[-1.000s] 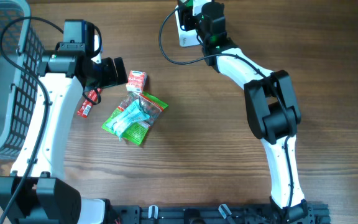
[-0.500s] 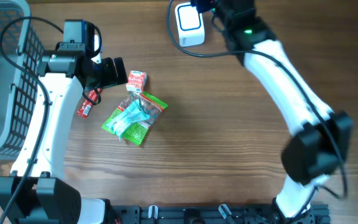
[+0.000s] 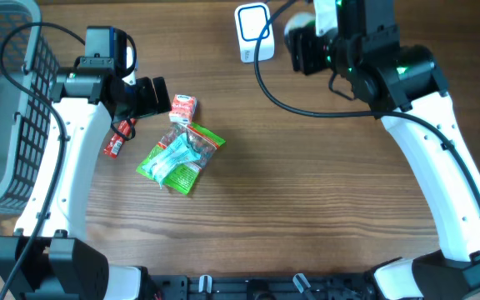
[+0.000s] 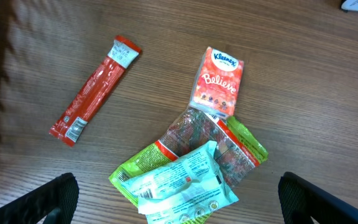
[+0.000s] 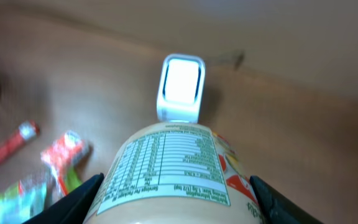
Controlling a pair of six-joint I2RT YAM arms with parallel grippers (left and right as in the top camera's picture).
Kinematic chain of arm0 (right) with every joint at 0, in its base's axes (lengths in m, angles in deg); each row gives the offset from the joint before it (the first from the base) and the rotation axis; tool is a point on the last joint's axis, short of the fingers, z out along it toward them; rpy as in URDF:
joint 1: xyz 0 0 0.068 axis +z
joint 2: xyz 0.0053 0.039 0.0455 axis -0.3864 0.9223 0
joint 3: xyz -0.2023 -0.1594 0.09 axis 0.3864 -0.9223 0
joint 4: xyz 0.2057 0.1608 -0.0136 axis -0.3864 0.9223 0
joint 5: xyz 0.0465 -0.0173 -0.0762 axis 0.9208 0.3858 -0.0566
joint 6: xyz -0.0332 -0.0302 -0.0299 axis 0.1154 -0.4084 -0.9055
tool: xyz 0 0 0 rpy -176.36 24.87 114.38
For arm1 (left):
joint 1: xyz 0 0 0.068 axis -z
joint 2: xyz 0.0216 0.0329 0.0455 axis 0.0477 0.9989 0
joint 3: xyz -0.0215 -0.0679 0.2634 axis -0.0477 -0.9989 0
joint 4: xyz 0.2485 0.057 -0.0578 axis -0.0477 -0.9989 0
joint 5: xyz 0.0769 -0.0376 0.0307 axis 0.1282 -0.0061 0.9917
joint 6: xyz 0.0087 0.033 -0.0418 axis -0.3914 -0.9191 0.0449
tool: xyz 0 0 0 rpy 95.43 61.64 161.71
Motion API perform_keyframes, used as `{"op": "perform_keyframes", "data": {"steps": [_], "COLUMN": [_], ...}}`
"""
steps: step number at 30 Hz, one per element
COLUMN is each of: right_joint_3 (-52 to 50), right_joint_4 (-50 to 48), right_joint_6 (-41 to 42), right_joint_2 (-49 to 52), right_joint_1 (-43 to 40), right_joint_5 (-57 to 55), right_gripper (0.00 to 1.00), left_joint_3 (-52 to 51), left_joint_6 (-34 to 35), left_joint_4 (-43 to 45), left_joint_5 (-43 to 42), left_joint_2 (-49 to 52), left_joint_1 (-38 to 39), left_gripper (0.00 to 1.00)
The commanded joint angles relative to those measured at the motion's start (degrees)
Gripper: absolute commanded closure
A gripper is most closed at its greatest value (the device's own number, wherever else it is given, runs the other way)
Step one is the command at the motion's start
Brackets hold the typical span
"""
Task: Scan the item barcode
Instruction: 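Carry the jar right and set it down on the table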
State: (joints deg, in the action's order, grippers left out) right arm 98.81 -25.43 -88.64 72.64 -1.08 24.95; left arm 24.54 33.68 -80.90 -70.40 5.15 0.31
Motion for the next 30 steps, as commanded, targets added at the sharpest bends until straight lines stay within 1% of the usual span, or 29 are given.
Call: {"op": "perform_keyframes", "data": {"steps": [1,6,8,10,16,20,25,30], "right_joint_3": [0.5,-1.6,-3.8,-6.2,-16.0,-22.1,-29.0,-34.7], "right_joint_4": [7.5,17.4,18.2,17.9,13.5,9.5,4.0,-0.7], "right_joint_6": [0.3,0.4,0.4,0.4,0.5,2.2,2.4,3.4], "right_joint_2": [-0.9,1.6,2.0,2.2,2.7,2.7,2.7,2.8], "right_joint_1": [0.2,0.2,0.2,0.2,0.1,-1.4,-5.6,-12.2], "right_joint_5": [0.3,-0.1,-0.1,-0.1,-0.1,-0.4,-0.6,-0.5], "right_gripper": [0.9,0.91,0.96,0.96,0.96,0.96,0.96,0.96], "left_joint_3": [0.0,0.0,0.0,0.0,0.0,0.0,0.0,0.0], "left_joint_6": [0.2,0.2,0.2,0.1,0.2,0.1,0.2,0.1], "left_joint_4": [0.2,0.2,0.2,0.2,0.2,0.2,0.2,0.2], "left_joint_5": [0.3,0.3,0.3,0.3,0.3,0.3,0.3,0.3], "left_joint_2": [0.0,0.0,0.0,0.0,0.0,0.0,0.0,0.0], "left_joint_1": [0.0,0.0,0.0,0.0,0.0,0.0,0.0,0.0], "left_gripper": [0.0,0.0,0.0,0.0,0.0,0.0,0.0,0.0]}}
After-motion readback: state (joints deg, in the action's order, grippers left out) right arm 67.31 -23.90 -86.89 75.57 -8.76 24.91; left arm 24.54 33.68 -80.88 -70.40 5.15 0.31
